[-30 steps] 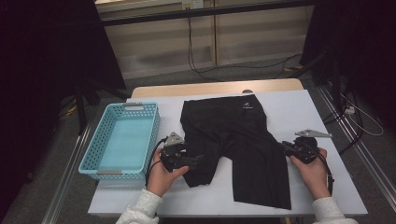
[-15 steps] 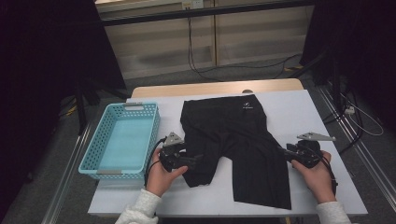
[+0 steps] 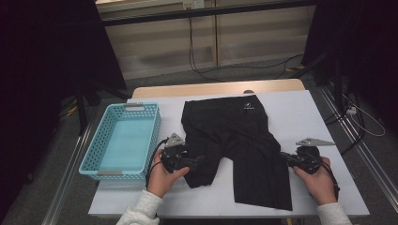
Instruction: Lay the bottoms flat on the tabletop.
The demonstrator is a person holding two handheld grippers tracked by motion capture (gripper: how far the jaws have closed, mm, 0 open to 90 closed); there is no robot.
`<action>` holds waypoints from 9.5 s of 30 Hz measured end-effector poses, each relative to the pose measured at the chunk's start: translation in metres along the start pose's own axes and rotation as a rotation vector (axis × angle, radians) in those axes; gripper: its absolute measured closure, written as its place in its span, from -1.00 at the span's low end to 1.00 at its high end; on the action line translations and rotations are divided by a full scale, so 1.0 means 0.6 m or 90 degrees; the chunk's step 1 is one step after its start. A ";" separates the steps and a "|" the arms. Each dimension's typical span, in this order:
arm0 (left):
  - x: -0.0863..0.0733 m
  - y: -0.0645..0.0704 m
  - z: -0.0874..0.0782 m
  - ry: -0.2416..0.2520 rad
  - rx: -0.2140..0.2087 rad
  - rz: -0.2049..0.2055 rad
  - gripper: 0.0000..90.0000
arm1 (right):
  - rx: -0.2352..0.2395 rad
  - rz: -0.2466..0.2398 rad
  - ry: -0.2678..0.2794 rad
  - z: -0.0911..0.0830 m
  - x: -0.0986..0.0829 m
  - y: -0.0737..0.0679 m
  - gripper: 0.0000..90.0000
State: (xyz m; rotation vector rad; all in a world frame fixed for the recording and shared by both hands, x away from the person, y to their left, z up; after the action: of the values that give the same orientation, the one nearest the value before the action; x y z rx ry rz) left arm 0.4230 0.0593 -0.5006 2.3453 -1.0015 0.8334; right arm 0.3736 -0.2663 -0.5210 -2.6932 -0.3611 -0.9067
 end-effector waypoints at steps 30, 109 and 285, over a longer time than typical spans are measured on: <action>0.010 0.009 0.000 0.000 -0.014 0.005 -0.55 | -0.061 0.001 0.053 0.055 0.131 0.047 0.26; -0.032 0.005 0.018 -0.078 0.030 0.029 0.75 | 0.000 -0.132 0.039 0.036 0.075 -0.110 -0.34; 0.006 -0.008 -0.022 0.044 0.003 -0.031 0.91 | 0.189 -0.344 -0.059 0.069 -0.006 -0.350 0.48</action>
State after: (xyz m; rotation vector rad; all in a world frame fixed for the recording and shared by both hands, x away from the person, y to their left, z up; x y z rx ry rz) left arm 0.4243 0.0687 -0.4896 2.3185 -0.9108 0.8916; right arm 0.3265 -0.0574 -0.5174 -2.3965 -1.1845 -0.7759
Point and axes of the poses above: each handheld gripper's, and its own axes: z roughly forward along the jaws, x roughly out of its top, y roughly to its right, the point moved 9 cm from there along z, roughly forward along the jaws, and after that the axes turned 10 degrees about -y, right-handed, at the moved point
